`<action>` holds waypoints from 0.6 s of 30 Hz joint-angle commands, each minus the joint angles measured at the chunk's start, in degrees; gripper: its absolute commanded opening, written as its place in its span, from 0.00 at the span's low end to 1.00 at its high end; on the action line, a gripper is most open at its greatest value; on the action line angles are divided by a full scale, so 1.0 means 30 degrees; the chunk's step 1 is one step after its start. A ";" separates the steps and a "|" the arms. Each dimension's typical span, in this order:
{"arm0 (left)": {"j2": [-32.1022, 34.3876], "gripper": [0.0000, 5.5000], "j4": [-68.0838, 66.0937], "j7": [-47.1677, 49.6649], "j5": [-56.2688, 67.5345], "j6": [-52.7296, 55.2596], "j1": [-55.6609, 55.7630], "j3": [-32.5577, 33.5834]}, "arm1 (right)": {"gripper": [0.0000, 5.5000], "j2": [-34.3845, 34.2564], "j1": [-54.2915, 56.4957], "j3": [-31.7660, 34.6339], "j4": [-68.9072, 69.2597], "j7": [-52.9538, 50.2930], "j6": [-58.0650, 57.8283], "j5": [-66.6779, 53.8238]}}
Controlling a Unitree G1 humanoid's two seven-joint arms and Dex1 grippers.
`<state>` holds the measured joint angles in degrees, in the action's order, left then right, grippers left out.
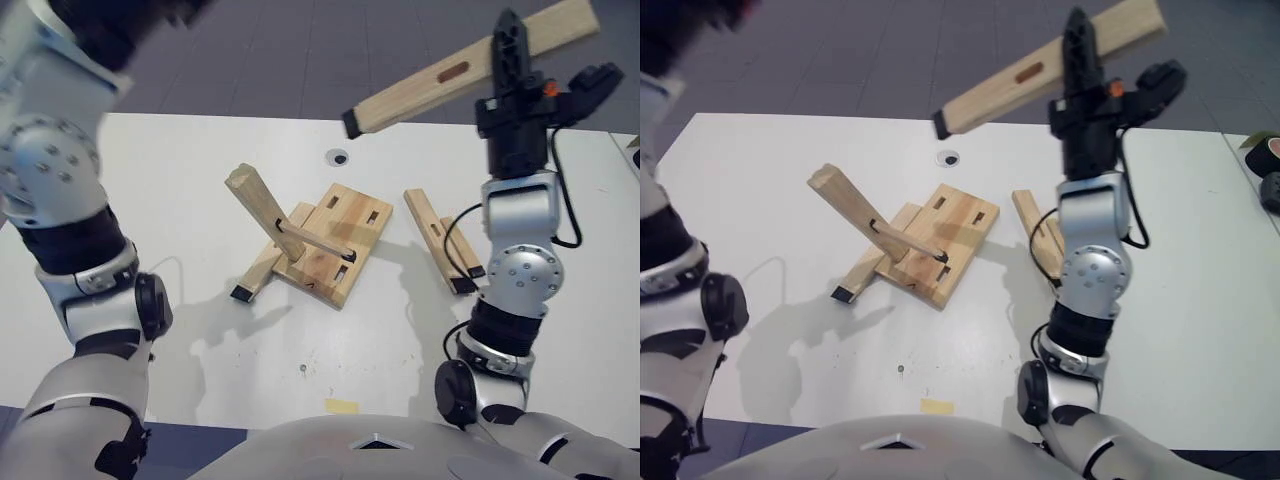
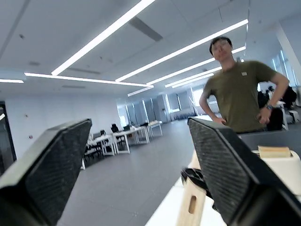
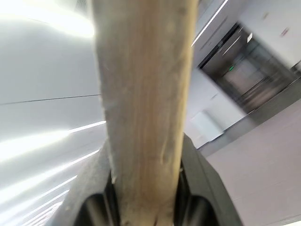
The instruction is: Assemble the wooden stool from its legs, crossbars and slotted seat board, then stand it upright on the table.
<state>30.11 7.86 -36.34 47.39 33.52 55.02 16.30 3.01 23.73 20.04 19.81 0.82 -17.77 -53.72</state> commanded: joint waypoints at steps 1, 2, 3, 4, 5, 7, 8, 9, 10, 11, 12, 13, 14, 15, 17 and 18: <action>0.3251 0.82 -0.5380 -0.0235 -0.8423 -0.3988 -0.3667 -0.4163 | 0.18 0.1922 -0.2335 0.1283 -0.0017 -0.0435 0.0241 0.2286; 0.3790 0.85 -0.6128 0.0191 -1.0170 -0.4959 -0.5170 -0.5005 | 0.18 0.2149 -0.2968 0.1244 0.0080 -0.0394 0.0152 0.2726; 0.4182 0.89 -0.6103 0.0360 -1.1110 -0.5062 -0.6709 -0.5509 | 0.18 0.2372 -0.3564 0.1115 0.0323 -0.0254 0.0049 0.3156; 0.4406 0.92 -0.5187 0.0041 -1.1335 -0.5103 -0.8447 -0.5553 | 0.18 0.2642 -0.4124 0.0955 0.0729 -0.0063 -0.0107 0.3495; 0.4575 0.95 -0.3373 -0.0380 -1.0908 -0.4466 -1.0166 -0.5318 | 0.18 0.3001 -0.4466 0.1017 0.0919 0.0219 -0.0362 0.3448; 0.4618 0.98 0.0163 -0.1700 -0.8770 -0.2738 -1.2765 -0.4598 | 0.18 0.3621 -0.5306 0.1635 0.1207 0.0362 -0.0658 0.3363; 0.4715 0.98 0.1607 -0.2122 -0.8105 -0.2110 -1.3707 -0.4483 | 0.18 0.3919 -0.5499 0.2006 0.1122 0.0395 -0.0807 0.3199; 0.4942 0.98 0.2898 -0.2790 -0.7525 -0.1703 -1.4519 -0.4558 | 0.18 0.4136 -0.5624 0.2262 0.1131 0.0338 -0.0954 0.3027; 0.5188 0.98 0.4232 -0.3314 -0.7049 -0.1288 -1.5180 -0.4732 | 0.18 0.4312 -0.5513 0.2518 0.0977 0.0380 -0.1127 0.2588; 0.5420 0.98 0.5644 -0.3982 -0.6176 -0.0757 -1.5650 -0.4841 | 0.18 0.4496 -0.5407 0.2652 0.0776 0.0564 -0.1292 0.2267; 0.5510 0.98 0.6992 -0.4442 -0.4890 0.0089 -1.5753 -0.4818 | 0.18 0.4688 -0.5299 0.2711 0.0508 0.0733 -0.1444 0.2160; 0.5617 0.98 0.7899 -0.4695 -0.4092 0.0678 -1.5647 -0.4805 | 0.18 0.4817 -0.5237 0.2781 0.0273 0.0851 -0.1583 0.2051; 0.5710 0.98 0.8193 -0.4760 -0.4065 0.0796 -1.5371 -0.4817 | 0.18 0.4894 -0.5228 0.2771 0.0158 0.0927 -0.1671 0.2023; 0.5765 0.98 0.8103 -0.4580 -0.4346 0.0847 -1.5118 -0.4770 | 0.18 0.4927 -0.5232 0.2745 0.0126 0.0968 -0.1750 0.1951; 0.5873 0.98 0.7457 -0.3908 -0.5388 0.0662 -1.4943 -0.4695 | 0.18 0.4927 -0.5188 0.2786 -0.0010 0.0964 -0.1917 0.1703; 0.5922 0.98 0.7108 -0.3474 -0.6061 0.0469 -1.4995 -0.4698 | 0.18 0.4914 -0.5155 0.2862 -0.0128 0.0885 -0.1989 0.1600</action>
<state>46.36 31.59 -49.28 33.18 34.90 9.88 1.77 17.21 7.37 27.71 20.08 3.67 -22.78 -47.76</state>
